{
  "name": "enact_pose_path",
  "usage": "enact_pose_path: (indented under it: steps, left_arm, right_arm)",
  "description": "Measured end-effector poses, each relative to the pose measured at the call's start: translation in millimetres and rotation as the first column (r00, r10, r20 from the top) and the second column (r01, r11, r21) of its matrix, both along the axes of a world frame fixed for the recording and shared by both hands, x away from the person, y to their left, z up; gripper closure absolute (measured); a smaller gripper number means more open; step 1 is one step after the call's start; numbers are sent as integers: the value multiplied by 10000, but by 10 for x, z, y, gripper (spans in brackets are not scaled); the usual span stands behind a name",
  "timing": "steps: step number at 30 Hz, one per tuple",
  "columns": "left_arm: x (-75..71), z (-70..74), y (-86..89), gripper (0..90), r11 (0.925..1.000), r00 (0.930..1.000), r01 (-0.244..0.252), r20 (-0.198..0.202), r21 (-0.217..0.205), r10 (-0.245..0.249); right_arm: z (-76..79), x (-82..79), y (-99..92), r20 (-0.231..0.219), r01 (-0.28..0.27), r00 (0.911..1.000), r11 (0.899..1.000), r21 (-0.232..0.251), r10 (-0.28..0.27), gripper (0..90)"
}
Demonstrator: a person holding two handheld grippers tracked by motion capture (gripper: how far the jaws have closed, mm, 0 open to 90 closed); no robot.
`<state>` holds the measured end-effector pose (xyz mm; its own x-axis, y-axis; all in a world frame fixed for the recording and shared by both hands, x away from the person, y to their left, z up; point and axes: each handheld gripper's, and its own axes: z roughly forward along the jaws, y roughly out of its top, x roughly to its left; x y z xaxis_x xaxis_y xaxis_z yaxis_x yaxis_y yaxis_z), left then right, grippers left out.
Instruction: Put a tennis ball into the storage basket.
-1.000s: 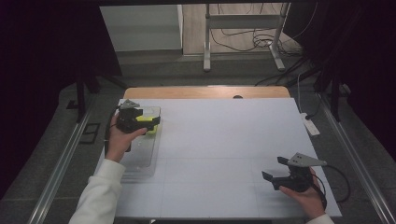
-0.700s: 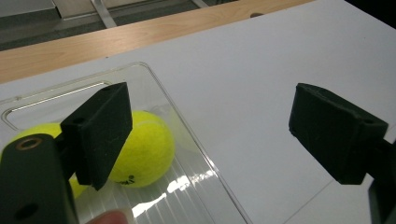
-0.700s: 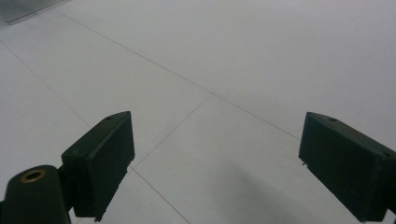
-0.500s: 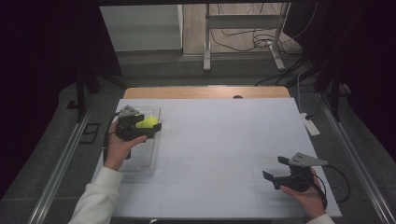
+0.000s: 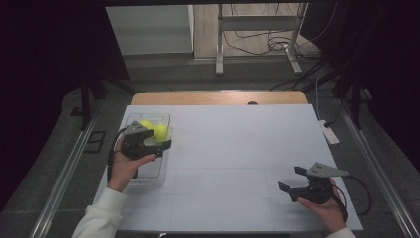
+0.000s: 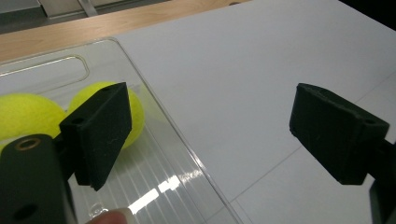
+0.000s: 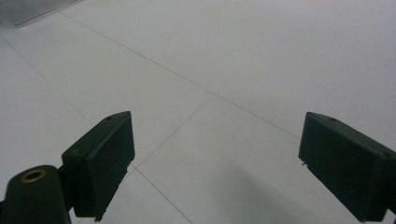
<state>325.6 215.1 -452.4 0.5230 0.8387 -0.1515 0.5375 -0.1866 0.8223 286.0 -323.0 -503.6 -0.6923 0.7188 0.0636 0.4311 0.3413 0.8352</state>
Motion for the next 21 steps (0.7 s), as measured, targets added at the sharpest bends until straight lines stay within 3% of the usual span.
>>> enact_pose_path:
  steps: [7, 21]
  left_arm:
    - [-139, -24, -30, 136, 9995, 9998, 216, -41, -244, -217]
    - [-486, -135, -60, 135, 9991, 9993, 373, 87, -184, -372]
  right_arm:
    - [0, 3, -3, 2, 6, 10000, 10000, 20, -6, 109]
    - [25, -26, -1, 109, 73, 9999, 10000, -60, -73, 109]
